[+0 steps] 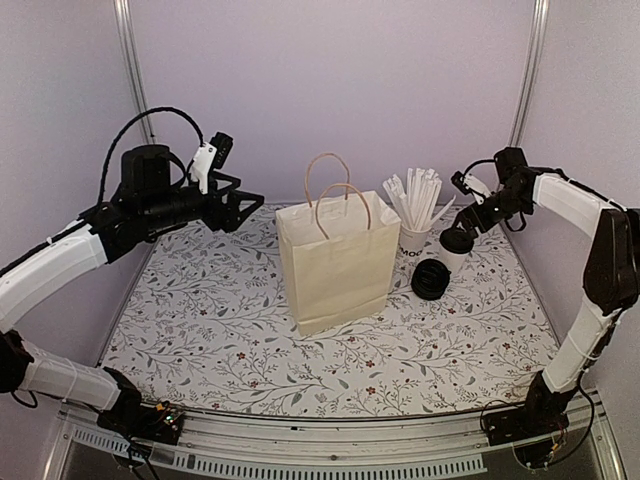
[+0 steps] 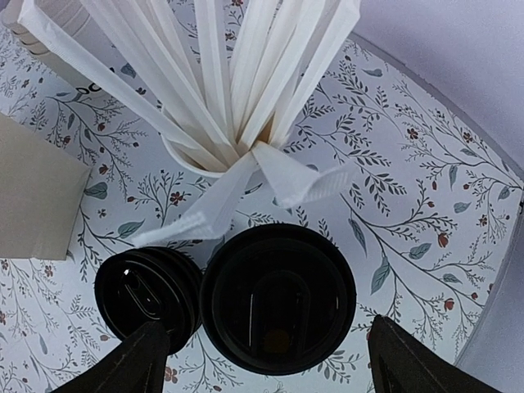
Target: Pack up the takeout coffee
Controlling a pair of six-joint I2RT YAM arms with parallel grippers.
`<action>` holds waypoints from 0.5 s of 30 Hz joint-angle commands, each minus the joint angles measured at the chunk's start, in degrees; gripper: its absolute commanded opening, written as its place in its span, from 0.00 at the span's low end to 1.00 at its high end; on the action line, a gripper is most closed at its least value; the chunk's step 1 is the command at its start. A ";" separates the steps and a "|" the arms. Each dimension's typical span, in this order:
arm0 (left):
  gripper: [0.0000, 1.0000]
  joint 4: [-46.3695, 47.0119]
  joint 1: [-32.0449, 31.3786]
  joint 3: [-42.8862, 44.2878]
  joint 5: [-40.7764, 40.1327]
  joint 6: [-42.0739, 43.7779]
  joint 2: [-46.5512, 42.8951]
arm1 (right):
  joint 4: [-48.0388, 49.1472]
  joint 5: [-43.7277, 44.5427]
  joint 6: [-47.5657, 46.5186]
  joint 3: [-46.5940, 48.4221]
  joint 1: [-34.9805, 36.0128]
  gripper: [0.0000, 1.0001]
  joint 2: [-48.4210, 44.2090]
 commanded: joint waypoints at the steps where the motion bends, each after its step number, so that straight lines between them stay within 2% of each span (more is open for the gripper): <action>1: 0.83 1.41 0.33 -0.69 1.29 -0.44 -0.59 | 1.69 0.27 1.23 -0.29 0.08 0.87 2.59; 15: 0.83 1.55 0.37 -0.78 2.34 -0.81 -0.16 | 1.82 0.82 1.17 -0.11 0.03 0.84 5.79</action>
